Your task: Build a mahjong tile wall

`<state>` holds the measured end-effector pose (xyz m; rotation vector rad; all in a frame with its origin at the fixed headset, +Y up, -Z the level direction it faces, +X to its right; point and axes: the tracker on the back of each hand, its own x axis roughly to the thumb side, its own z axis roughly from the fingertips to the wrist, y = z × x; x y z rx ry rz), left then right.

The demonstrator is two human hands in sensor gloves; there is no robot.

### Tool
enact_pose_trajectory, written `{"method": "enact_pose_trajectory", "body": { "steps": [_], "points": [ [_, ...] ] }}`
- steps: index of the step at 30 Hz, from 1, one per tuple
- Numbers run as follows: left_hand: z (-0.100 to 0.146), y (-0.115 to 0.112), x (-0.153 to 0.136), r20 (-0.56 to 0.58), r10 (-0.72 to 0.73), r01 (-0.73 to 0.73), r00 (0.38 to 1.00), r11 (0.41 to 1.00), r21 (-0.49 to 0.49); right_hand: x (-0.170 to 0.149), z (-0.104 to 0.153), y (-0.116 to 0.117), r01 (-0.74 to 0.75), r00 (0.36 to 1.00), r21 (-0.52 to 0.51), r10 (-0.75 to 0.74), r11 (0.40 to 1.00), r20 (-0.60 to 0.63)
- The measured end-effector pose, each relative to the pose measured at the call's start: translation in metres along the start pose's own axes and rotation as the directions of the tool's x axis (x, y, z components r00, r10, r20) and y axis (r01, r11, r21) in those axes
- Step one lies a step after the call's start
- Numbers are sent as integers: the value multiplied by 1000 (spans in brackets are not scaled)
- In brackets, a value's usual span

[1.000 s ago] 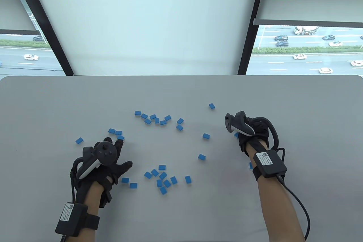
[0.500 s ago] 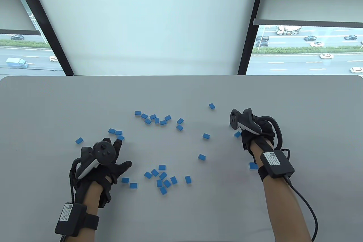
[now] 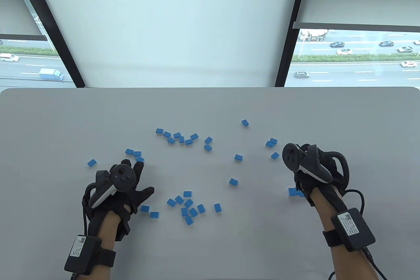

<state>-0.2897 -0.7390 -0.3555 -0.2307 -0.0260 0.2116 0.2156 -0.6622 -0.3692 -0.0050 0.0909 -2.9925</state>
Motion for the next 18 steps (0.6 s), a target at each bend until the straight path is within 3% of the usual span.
{"method": "enact_pose_trajectory", "body": {
  "steps": [8,12,18],
  "points": [
    [-1,-2,-1,-13,-6,6,1000,1000,-8,-26,30,24,-7,998,-69,2,998,-68],
    [-3,-5,-2,-25,-18,18,1000,1000,-23,-34,30,39,64,995,10,-63,998,-72],
    [-5,-7,-2,-32,-29,28,999,999,-35,-24,26,62,18,999,169,-13,985,-30]
  ]
}}
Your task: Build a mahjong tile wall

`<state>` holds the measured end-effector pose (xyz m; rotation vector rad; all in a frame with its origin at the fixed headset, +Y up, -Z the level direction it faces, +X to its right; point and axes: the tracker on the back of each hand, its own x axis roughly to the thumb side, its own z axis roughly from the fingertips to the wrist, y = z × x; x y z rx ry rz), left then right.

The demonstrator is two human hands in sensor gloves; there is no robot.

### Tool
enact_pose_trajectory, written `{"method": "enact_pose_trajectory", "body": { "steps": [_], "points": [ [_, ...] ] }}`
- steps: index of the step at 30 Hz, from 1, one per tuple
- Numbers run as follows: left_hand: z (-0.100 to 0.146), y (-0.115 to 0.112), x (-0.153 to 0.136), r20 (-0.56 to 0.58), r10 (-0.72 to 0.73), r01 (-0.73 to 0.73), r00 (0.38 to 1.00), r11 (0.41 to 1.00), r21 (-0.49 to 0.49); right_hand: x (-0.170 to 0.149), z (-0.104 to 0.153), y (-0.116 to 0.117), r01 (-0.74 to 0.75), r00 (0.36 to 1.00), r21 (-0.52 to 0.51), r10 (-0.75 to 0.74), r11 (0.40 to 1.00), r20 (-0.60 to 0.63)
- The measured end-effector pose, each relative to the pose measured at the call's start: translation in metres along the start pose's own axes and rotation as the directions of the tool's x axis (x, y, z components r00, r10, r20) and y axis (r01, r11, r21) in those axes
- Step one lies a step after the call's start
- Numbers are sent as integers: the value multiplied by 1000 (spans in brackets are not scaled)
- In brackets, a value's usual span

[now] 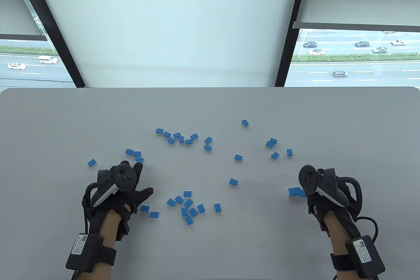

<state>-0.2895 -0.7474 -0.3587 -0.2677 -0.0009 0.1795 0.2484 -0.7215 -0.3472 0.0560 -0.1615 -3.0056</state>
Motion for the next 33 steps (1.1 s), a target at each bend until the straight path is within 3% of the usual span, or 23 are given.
{"method": "enact_pose_trajectory", "body": {
  "steps": [9,24,33],
  "points": [
    [0,0,2,9,7,-7,1000,1000,3,6,-3,11,-52,999,66,52,996,2],
    [1,1,2,10,0,0,1000,1000,8,14,-4,17,-79,997,69,78,995,13],
    [2,2,3,19,2,-3,1000,1000,18,2,-3,-4,11,1000,-6,-11,1000,-13]
  ]
}}
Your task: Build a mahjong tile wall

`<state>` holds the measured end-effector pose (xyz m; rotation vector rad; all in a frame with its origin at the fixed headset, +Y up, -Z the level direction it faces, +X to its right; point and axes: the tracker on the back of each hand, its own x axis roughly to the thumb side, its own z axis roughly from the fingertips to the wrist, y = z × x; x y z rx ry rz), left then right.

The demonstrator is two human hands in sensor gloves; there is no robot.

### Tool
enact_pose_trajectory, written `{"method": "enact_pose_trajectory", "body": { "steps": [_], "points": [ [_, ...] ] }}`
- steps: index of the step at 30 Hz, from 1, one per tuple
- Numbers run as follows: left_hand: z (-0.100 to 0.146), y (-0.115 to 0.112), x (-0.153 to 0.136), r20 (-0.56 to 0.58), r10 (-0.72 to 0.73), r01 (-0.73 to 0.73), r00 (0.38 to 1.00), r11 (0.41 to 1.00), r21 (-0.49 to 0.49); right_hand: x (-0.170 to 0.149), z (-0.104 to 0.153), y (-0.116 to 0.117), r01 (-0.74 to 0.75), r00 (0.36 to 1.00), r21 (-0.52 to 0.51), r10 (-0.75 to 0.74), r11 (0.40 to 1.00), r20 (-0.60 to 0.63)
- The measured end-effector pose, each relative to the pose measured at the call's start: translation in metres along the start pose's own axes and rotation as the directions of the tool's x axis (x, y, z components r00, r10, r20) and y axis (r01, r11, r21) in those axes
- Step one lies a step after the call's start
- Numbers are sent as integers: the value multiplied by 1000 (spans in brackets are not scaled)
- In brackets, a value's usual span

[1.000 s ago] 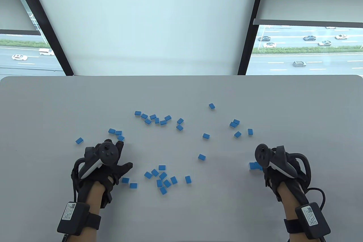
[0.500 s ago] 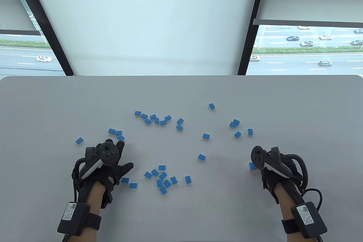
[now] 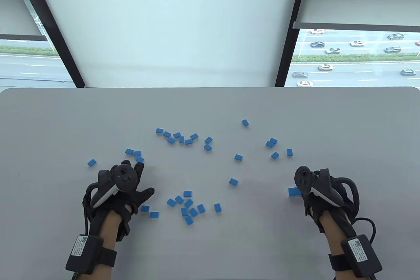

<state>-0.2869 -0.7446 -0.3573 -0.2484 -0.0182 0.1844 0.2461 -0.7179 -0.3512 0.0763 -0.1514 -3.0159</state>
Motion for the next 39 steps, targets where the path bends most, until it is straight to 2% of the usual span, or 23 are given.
{"method": "enact_pose_trajectory", "body": {
  "steps": [5,8,12,16,20,26,30,35,39],
  "points": [
    [0,0,0,-5,-10,10,1000,1000,-1,6,-23,-10,-13,1000,48,14,999,-21],
    [0,-1,0,-12,-14,14,1000,1000,-3,16,-46,-18,-58,998,79,59,995,-17],
    [1,-1,0,-20,-21,20,1000,1000,-8,26,-80,-26,-23,999,122,27,992,-34],
    [0,-2,-1,-27,-31,31,999,999,-16,31,-111,-22,-32,996,169,45,985,-76],
    [1,-2,-1,-33,-34,33,999,999,-17,33,-134,-7,-58,990,216,83,975,-110],
    [1,-2,-2,-41,-34,34,999,999,-21,29,-148,11,-35,987,247,72,969,-143],
    [2,-1,-2,-45,-37,36,998,999,-23,31,-149,13,-59,986,216,91,975,-139],
    [3,-1,-1,-45,-45,44,998,999,-25,32,-150,13,-115,981,209,144,971,-128],
    [4,0,0,-37,-41,40,998,999,-19,25,-138,0,-85,988,172,105,981,-111]
  ]
}}
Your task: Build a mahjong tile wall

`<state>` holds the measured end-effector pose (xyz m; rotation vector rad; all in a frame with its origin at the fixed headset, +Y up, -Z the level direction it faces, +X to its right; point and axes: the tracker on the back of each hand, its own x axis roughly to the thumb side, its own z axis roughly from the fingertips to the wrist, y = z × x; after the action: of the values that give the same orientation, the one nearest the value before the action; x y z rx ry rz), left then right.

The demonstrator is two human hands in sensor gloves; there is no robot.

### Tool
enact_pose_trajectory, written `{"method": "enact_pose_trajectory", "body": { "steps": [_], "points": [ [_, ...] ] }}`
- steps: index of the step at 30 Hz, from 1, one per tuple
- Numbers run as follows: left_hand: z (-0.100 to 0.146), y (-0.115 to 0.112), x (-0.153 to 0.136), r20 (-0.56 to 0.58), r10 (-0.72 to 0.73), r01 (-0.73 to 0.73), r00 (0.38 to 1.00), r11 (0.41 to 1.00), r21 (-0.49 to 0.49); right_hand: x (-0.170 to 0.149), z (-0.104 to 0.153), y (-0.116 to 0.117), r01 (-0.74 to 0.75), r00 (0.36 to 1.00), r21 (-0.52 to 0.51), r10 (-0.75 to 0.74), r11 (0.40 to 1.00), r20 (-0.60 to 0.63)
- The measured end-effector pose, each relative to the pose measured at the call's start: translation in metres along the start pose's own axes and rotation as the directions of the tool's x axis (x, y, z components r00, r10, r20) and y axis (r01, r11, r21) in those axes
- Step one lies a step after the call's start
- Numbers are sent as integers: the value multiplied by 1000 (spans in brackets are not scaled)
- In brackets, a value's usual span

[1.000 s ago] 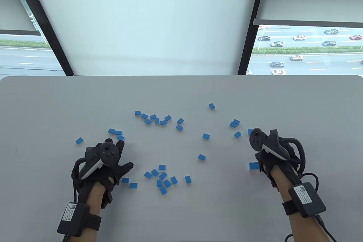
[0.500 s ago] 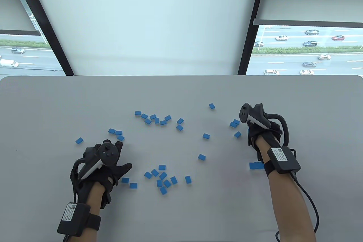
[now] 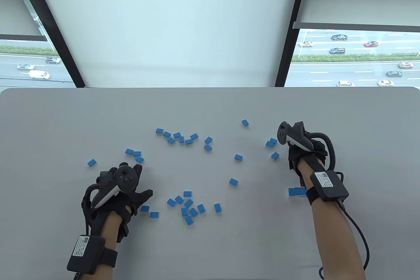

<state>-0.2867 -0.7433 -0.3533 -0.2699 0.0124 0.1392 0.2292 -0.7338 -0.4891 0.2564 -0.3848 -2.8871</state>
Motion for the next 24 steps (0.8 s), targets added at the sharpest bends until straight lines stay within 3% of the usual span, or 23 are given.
{"method": "enact_pose_trajectory", "body": {
  "steps": [13,19,24],
  "points": [
    [-1,1,5,40,19,-19,999,1000,13,-36,92,-39,83,993,-230,-62,970,95],
    [-1,1,7,58,28,-29,998,999,17,-53,129,-32,145,988,-321,-118,936,103],
    [-2,0,7,57,37,-38,998,999,10,-65,143,-13,188,982,-365,-159,912,106]
  ]
}}
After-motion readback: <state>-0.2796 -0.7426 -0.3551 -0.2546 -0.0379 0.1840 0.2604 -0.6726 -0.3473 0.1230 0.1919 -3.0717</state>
